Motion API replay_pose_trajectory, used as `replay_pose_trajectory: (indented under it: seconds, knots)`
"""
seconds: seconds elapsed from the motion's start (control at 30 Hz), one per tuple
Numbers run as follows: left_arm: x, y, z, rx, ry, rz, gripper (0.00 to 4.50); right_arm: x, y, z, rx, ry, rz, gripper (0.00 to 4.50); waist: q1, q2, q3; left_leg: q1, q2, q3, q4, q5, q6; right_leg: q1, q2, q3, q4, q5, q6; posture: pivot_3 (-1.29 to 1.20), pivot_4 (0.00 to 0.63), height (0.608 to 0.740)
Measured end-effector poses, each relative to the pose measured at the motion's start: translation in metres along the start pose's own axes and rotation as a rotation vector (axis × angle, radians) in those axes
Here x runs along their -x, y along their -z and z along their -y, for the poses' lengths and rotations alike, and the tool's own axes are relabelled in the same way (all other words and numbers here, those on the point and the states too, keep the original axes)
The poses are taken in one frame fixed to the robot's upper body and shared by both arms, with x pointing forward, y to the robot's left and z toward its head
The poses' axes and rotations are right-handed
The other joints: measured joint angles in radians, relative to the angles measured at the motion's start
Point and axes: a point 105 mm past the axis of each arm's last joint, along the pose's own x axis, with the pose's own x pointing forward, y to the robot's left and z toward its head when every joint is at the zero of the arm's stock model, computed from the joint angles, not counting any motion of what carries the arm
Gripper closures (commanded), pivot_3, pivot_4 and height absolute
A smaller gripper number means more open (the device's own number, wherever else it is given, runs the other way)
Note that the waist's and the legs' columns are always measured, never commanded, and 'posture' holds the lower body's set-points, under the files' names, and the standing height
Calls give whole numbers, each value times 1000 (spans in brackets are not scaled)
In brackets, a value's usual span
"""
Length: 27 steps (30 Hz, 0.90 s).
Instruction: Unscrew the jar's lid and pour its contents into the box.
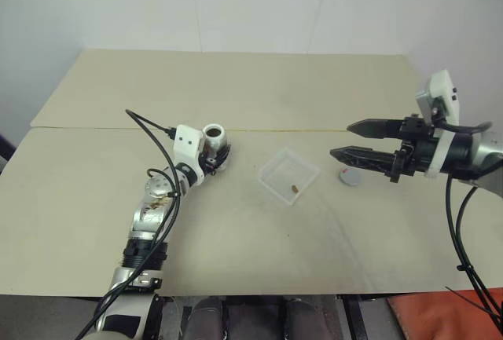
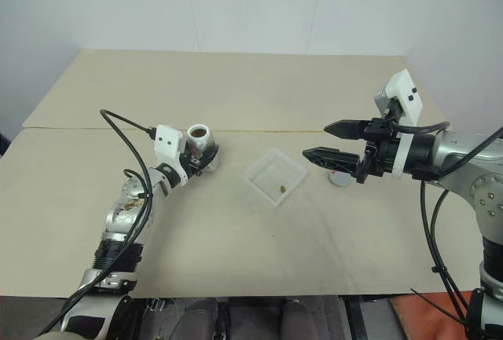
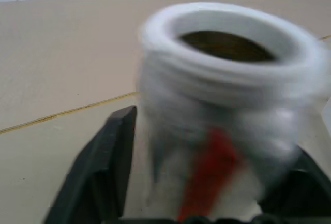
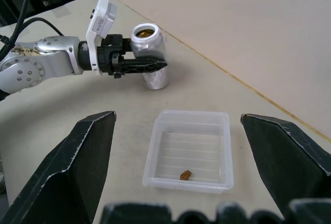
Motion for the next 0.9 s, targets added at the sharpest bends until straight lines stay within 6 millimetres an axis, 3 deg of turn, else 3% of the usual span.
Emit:
replay_pose_trajectory:
  seconds: [0.03, 0.27, 0.57, 0.73, 0.9]
  knots:
    - [1, 1, 0, 2, -1, -3, 26, 0, 0, 0, 0, 1, 0, 0, 0, 0, 0, 0, 0, 0, 0, 0, 0, 0, 0, 0, 0, 0, 0, 0, 150, 740]
    - [14, -3, -4, -52, 5, 1, 26, 0, 4, -1, -7, 0, -9, 0, 0, 0, 0, 0, 0, 0, 0, 0, 0, 0, 0, 0, 0, 0, 0, 0, 150, 740]
    - [67, -9, 0, -176, 161, -101, 26, 2, 7, -5, -18, -10, -4, 0, 0, 0, 0, 2, 1, 1, -3, -2, 4, 0, 0, 1, 0, 0, 0, 0, 150, 740]
    - [92, -31, -7, -256, 305, -150, 26, 3, 11, -7, -29, -13, -9, 0, -2, 0, 0, 2, 1, 1, -4, -3, 4, -1, 1, 1, -1, 0, -1, 0, 150, 740]
    - [118, -70, -38, -286, 469, -157, 26, 7, 18, -10, -45, -38, -25, 0, -3, 1, 0, 3, 1, 6, -5, -2, 4, -1, 1, 1, -1, -1, -1, 0, 150, 740]
